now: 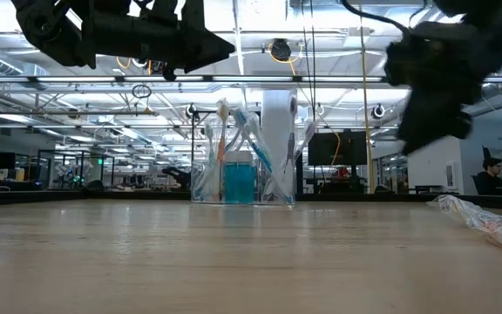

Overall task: Pick & Place toothbrushing station
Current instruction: Put the orange toothbrush into the left section of the transparent organizer

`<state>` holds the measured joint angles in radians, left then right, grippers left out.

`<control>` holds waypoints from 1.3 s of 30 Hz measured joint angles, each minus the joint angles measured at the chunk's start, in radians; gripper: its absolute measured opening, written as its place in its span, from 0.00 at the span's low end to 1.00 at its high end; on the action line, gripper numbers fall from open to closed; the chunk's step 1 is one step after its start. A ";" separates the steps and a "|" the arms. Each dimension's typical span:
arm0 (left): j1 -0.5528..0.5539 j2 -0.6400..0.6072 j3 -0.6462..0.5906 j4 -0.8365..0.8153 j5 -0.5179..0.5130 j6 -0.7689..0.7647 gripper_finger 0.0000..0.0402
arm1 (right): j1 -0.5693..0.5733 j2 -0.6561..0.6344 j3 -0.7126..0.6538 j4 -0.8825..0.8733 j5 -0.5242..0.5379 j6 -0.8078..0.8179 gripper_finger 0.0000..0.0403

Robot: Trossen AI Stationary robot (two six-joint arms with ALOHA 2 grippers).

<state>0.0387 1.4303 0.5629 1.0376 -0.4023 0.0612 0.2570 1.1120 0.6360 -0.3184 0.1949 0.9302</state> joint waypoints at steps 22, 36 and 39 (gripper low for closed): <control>0.000 0.000 0.000 -0.026 0.000 -0.026 0.29 | 0.253 0.247 -0.017 -0.018 0.142 0.526 0.43; 0.000 0.000 0.000 -0.025 0.000 -0.026 0.29 | 0.171 0.327 -0.016 0.059 0.120 0.380 0.30; 0.000 0.000 0.000 -0.025 0.000 -0.026 0.29 | 0.169 0.328 -0.016 0.068 0.121 0.359 0.22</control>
<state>0.0387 1.4303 0.5629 1.0122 -0.4019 0.0353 0.4255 1.4399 0.6197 -0.2501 0.3158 1.2888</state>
